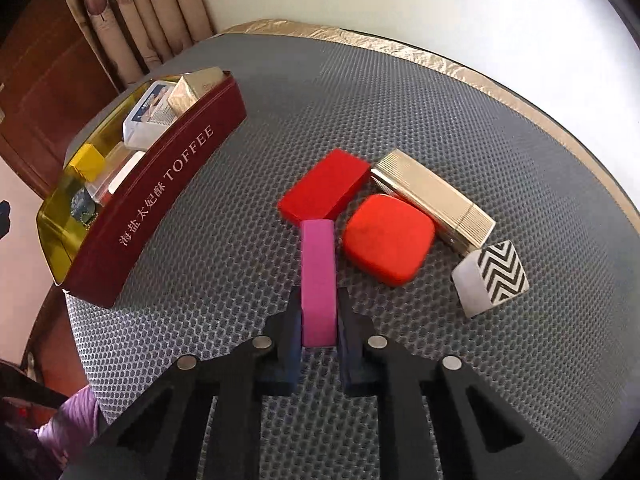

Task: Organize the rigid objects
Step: 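Grasp pink bar with right gripper, then lower pink bar into tin and open right gripper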

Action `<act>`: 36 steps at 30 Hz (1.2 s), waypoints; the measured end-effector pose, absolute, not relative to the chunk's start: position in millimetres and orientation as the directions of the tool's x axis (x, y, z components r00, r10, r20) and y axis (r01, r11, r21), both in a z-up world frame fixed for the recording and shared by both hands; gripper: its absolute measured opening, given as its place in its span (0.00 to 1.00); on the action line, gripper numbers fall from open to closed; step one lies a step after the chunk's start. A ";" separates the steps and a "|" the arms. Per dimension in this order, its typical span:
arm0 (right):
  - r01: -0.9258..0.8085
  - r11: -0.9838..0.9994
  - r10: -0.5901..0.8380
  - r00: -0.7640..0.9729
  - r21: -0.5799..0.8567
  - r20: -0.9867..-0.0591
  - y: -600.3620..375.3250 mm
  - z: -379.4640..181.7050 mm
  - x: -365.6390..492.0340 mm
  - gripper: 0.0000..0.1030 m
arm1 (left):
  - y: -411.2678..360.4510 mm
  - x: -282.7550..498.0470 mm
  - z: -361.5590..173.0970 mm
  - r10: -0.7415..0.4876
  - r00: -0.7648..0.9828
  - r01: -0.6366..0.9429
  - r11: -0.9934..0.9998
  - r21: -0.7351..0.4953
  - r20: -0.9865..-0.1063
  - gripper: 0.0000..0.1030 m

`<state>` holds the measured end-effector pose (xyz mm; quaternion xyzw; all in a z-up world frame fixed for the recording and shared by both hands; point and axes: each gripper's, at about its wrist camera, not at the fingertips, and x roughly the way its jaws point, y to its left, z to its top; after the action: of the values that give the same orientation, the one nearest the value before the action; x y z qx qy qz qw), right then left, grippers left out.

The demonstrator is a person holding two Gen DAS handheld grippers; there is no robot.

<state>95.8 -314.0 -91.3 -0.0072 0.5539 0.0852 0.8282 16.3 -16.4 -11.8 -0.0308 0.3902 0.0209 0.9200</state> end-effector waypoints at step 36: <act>-0.158 0.848 0.526 0.361 0.505 -0.770 -125.1 -61.7 227.1 0.30 | 39.5 24.4 -23.8 0.064 0.642 -0.266 0.953 -0.144 -0.764 0.54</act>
<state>227.1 -125.1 -61.7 0.1756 0.5240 0.2123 0.8059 24.4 39.5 -23.8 -0.1224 0.4129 0.0920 0.8978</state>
